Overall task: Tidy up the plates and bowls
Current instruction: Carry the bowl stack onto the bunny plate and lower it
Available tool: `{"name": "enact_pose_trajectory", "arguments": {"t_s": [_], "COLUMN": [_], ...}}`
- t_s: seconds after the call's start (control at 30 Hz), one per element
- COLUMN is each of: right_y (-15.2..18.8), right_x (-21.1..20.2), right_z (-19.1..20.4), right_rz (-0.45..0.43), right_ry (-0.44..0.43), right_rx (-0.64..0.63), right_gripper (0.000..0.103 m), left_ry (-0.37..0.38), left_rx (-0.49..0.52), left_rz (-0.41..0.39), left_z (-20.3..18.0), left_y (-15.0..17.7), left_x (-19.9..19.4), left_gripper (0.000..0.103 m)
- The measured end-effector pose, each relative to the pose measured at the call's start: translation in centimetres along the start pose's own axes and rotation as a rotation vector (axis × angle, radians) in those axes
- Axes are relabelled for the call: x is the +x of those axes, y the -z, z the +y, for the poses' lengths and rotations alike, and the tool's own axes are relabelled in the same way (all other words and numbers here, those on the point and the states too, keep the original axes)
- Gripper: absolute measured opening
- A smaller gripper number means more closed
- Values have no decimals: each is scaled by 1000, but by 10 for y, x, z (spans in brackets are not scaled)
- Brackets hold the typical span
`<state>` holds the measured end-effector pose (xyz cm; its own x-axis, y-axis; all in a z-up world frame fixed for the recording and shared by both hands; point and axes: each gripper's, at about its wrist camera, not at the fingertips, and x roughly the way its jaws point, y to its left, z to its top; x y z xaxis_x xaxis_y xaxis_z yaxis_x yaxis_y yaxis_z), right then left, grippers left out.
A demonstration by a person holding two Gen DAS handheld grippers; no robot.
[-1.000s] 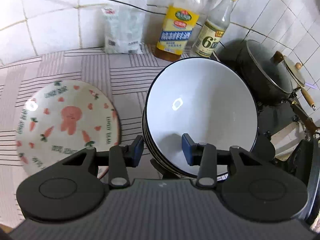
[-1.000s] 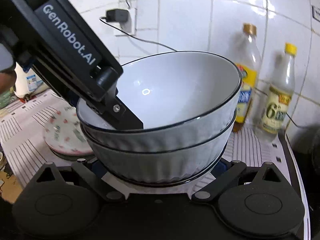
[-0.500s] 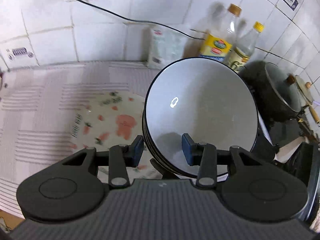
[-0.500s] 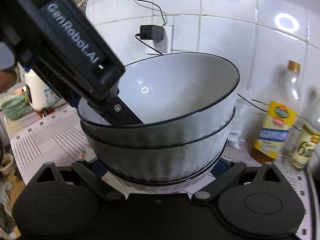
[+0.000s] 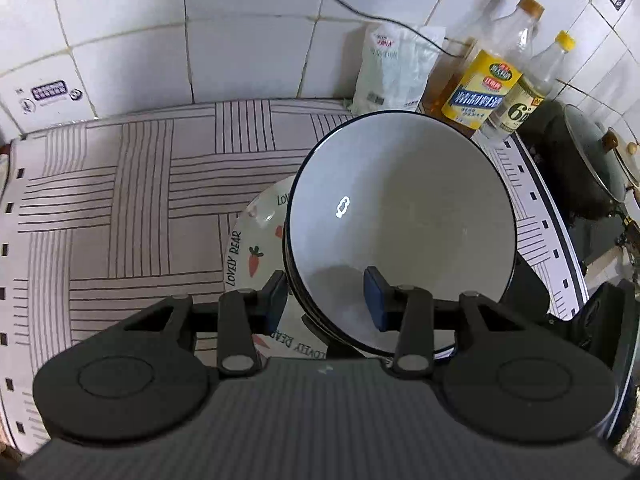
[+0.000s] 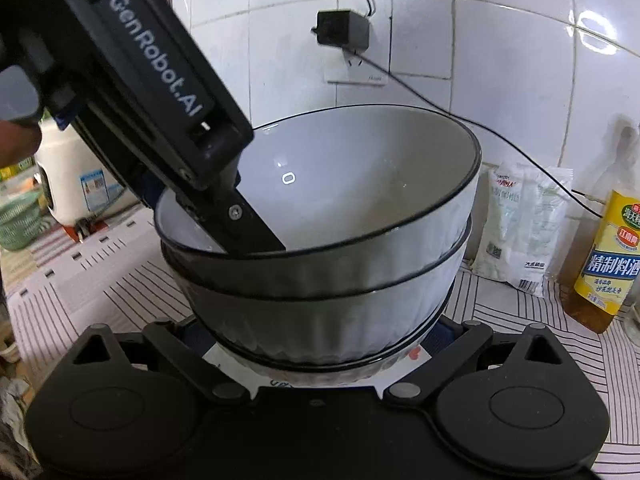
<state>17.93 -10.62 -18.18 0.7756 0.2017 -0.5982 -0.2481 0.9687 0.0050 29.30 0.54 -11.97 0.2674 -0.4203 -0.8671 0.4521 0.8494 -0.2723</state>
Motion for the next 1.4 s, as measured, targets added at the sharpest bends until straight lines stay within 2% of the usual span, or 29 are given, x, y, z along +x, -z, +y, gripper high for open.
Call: {"name": "enact_pose_trajectory", "arguments": {"t_s": [0.3,0.7,0.93,1.07,1.17,1.3,1.4], "right_y": [12,20,21,18,18,16,13], "right_x": [15,16,27,29,30,32,34], "right_z": [9,20,19,16,8,6,0], "right_rz": [55,81,107,120,121,145,170], "right_ry": [59,90,77,63,39,27,21], "right_rx": [41,67,63,60,104,107,123], "right_gripper": [101,101,101,101,100,100,100], "left_ry": [56,62,57,61,64,25,29], "left_rx": [42,77,61,52,42,4,-24], "left_rz": [68,116,134,133,121,90,87], "left_z": [12,16,20,22,23,20,22], "left_y": [-5,-9,-6,-7,-8,-4,-4], "left_x": [30,46,54,55,56,55,56], "left_gripper": [40,40,40,40,40,39,38]}}
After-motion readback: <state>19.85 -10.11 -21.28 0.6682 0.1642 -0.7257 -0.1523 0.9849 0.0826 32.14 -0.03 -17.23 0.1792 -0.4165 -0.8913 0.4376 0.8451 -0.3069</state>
